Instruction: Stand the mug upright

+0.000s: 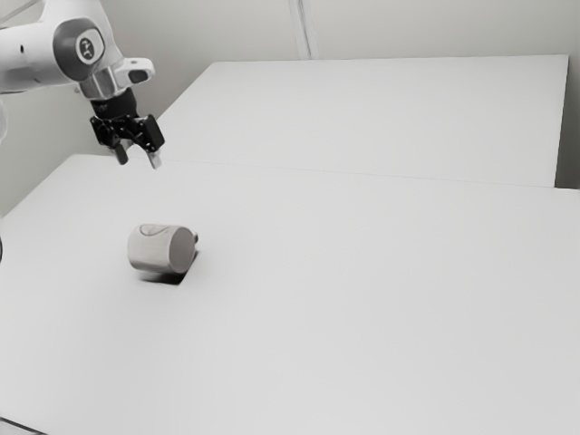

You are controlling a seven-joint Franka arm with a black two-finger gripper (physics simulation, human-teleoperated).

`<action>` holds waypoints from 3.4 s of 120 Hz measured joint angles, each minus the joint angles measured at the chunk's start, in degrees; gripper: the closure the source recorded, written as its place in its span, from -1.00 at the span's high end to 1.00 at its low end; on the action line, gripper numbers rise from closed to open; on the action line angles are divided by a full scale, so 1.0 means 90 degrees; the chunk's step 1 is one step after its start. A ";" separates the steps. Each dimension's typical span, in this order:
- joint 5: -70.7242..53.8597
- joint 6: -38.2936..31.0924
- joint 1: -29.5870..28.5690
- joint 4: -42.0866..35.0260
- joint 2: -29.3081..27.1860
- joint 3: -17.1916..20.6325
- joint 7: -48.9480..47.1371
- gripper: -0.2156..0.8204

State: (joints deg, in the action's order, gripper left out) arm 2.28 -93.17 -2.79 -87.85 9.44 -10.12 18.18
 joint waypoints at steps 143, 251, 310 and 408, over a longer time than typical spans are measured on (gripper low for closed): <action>0.3010 0.0447 -0.3590 0.0332 0.2399 0.1495 0.2301 0.54; 0.3412 0.0290 -0.2965 0.0174 0.2186 0.1590 0.2448 -0.61; 0.3642 0.0048 -0.2698 0.0326 0.2256 0.1588 0.2113 -0.89; -0.0292 -0.3347 -0.0415 -0.3394 -0.0610 0.1347 0.1508 -0.93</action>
State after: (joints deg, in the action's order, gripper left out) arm -0.34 -123.29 -6.52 -118.40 3.95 2.01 31.76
